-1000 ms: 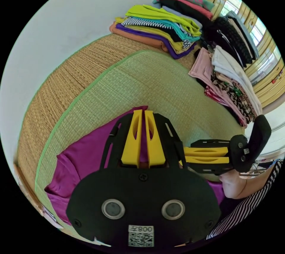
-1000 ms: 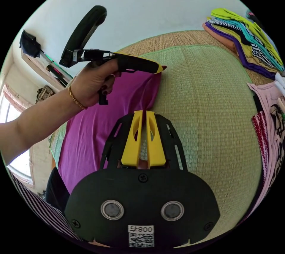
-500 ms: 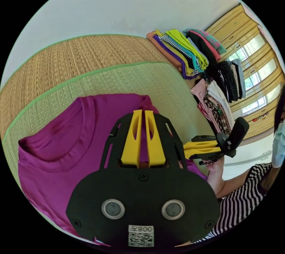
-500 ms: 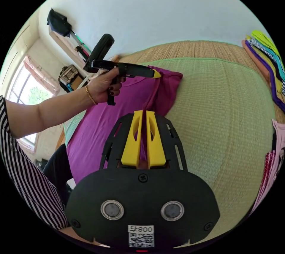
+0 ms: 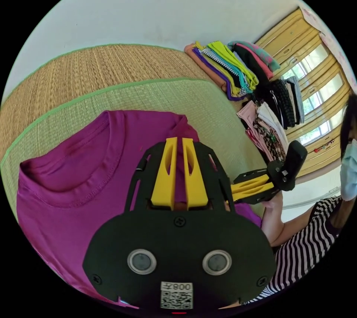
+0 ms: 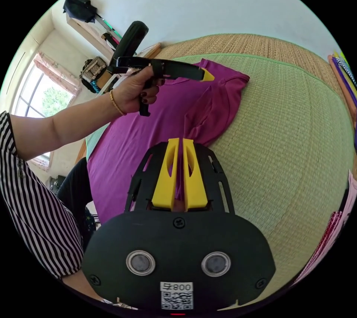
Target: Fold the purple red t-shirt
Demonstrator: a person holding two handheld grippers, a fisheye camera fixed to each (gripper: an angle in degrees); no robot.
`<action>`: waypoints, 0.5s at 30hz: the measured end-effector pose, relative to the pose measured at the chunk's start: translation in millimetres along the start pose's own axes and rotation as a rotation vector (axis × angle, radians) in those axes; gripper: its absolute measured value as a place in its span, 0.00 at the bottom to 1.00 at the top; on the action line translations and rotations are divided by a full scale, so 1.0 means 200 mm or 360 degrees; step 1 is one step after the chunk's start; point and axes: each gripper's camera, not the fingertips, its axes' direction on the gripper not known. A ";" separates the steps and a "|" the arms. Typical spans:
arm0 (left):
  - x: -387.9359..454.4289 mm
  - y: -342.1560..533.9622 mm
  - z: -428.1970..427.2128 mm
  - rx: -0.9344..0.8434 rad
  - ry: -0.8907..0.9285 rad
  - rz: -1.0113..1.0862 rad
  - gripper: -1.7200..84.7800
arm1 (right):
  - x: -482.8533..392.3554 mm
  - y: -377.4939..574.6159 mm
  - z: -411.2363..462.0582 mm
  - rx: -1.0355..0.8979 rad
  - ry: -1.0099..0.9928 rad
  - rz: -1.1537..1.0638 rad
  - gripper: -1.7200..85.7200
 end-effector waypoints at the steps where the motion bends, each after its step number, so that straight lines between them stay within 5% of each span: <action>1: 0.00 0.00 0.02 -0.0042 -0.0022 0.0003 0.04 | 0.00 0.00 0.00 0.0001 0.0008 -0.0003 0.03; 7: 0.06 0.05 -0.03 -0.0005 -0.0043 0.0059 0.03 | 0.02 0.00 -0.09 0.0170 0.0013 0.0052 0.02; 15: 0.13 0.06 -0.04 -0.0083 -0.0094 0.0101 0.02 | 0.06 -0.08 0.01 0.0003 0.0194 0.0157 0.02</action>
